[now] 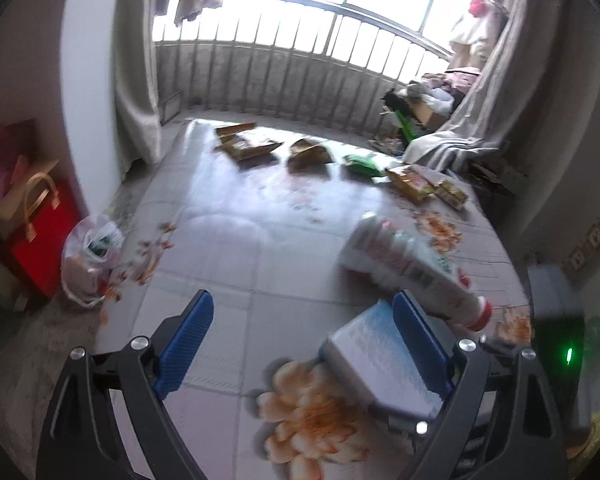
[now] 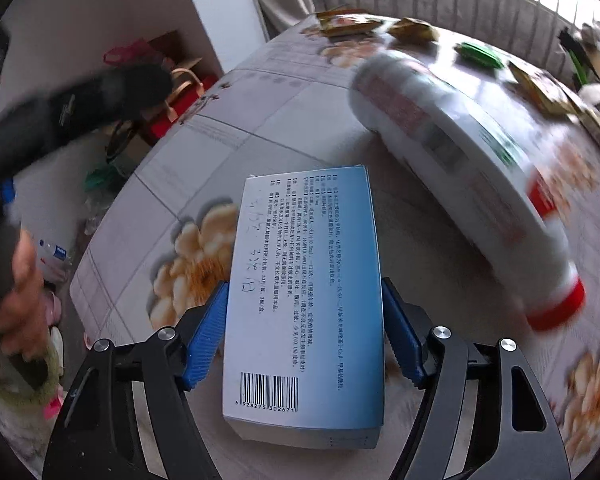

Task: Collect trash
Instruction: 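Move both tools back to the table and grasp the blue medicine box with the right gripper, then grasp the white milk bottle with the left gripper while the right gripper holds the medicine box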

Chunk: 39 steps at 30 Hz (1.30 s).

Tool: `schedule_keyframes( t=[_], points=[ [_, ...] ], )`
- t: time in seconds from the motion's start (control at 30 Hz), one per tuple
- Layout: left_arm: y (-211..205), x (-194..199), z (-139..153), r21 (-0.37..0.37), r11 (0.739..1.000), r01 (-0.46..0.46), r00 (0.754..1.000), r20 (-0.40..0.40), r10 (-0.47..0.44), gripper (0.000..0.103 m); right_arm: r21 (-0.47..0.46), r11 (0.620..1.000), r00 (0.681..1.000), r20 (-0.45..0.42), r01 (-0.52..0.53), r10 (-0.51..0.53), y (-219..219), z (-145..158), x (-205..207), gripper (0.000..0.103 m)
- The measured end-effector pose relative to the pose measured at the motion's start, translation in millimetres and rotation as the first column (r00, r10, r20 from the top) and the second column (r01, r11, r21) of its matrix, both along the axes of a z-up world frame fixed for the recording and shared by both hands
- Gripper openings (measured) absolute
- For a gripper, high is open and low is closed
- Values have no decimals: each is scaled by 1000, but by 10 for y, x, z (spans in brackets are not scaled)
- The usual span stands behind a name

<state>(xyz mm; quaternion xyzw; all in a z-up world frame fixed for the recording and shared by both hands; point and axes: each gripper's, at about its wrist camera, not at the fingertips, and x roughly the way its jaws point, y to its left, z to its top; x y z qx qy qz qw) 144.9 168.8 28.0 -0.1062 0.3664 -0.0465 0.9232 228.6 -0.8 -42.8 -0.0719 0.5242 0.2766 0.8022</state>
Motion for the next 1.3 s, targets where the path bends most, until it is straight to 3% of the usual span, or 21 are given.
schedule_keyframes(
  t=[0.13, 0.37, 0.53, 0.63, 0.8, 0.87, 0.97, 1.07, 1.13, 1.23, 1.3],
  points=[
    [-186, 154, 17, -98, 993, 67, 997, -35, -70, 89, 8, 997, 997, 10, 74, -74, -385, 18, -278, 69],
    [-545, 555, -172, -324, 942, 91, 976, -161, -150, 89, 0, 962, 962, 19, 273, -272, -1214, 66, -734, 69],
    [-645, 916, -380, -454, 887, -90, 960, -278, -45, 89, 32, 907, 908, 18, 419, -420, -1735, 71, -875, 69],
    [-686, 1100, -473, -464, 868, -179, 947, -321, 23, 89, 62, 881, 882, 14, 469, -471, -1920, 78, -908, 69],
    [-866, 1247, -528, -305, 918, -253, 935, -322, 150, 89, 93, 867, 870, 19, 490, -493, -1989, 68, -946, 69],
    [-988, 1255, -500, -201, 951, -237, 947, -269, 179, 89, 93, 868, 870, 28, 488, -492, -1981, 65, -958, 69],
    [-1150, 1210, -442, -58, 977, -205, 965, -177, 192, 84, 93, 871, 872, 38, 483, -488, -1990, 41, -996, 69],
    [-1377, 1181, -409, 101, 988, -113, 989, -89, 122, 78, 109, 869, 872, 35, 483, -489, -2021, 37, -1040, 69],
    [-1494, 1187, -408, 164, 986, -40, 996, -69, 52, 74, 117, 866, 870, 31, 486, -492, -2061, 35, -1033, 69],
    [-1668, 1166, -406, 222, 969, 110, 993, -67, -98, 70, 125, 862, 867, 24, 491, -497, -2098, 45, -1033, 69],
    [-1760, 1100, -409, 246, 951, 190, 982, -63, -180, 63, 129, 860, 866, 22, 494, -500, -2109, 48, -1030, 69]
  ],
)
